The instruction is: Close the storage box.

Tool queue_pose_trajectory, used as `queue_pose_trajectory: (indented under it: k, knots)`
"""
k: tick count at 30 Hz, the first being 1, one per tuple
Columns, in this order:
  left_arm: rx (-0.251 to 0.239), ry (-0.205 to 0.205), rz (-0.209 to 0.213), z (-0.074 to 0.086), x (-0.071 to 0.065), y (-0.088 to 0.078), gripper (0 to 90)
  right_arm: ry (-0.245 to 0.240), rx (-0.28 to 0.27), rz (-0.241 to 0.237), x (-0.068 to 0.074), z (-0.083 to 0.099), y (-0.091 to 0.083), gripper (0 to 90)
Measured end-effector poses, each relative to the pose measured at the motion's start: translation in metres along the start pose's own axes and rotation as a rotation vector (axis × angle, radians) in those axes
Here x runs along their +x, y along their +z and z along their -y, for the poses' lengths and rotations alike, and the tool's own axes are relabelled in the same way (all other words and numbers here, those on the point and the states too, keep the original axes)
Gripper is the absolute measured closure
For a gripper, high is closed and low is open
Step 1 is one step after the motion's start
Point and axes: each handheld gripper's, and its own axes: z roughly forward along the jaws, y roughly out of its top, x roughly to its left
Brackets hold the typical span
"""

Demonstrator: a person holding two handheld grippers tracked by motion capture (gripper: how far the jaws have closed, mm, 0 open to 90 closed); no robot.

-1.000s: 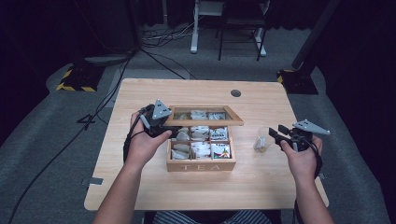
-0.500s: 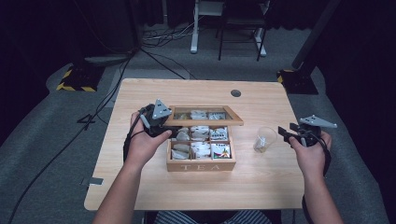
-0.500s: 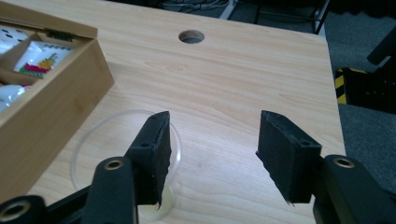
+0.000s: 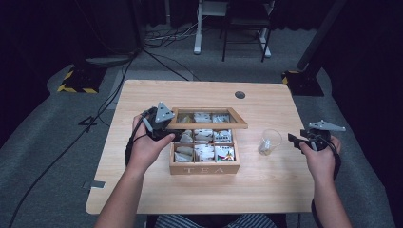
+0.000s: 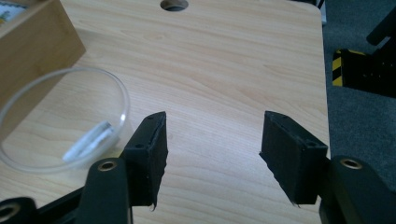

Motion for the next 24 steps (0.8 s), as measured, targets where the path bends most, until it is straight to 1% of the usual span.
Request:
queue_pose_trajectory:
  k: [3, 7, 9, 11, 13, 15, 24]
  knots:
    - [-0.004, -0.002, 0.000, 0.001, 0.000, 0.000, 31.3, 0.009, 0.032, -0.001, -0.006, 0.007, 0.006, 40.0]
    - [-0.001, 0.001, -0.005, 0.001, -0.001, 0.000, 31.1, 0.011, 0.047, -0.014, -0.010, 0.019, 0.015, 38.4]
    - [-0.004, -0.002, -0.003, 0.002, -0.001, 0.000, 31.0, 0.023, 0.049, -0.015, -0.013, 0.027, 0.019, 37.7]
    - [-0.008, -0.007, 0.001, 0.002, 0.000, 0.000, 30.6, 0.045, 0.043, -0.014, -0.015, 0.034, 0.022, 37.7]
    - [-0.009, -0.009, 0.003, 0.002, 0.000, 0.000, 30.4, 0.042, 0.040, -0.011, -0.017, 0.038, 0.024, 37.5]
    - [-0.009, -0.010, 0.002, 0.002, 0.000, 0.000, 30.5, 0.051, 0.027, -0.009, -0.018, 0.042, 0.025, 36.4]
    - [-0.007, -0.003, 0.000, 0.002, 0.000, 0.000, 30.6, 0.046, 0.054, -0.007, -0.020, 0.058, 0.033, 34.5]
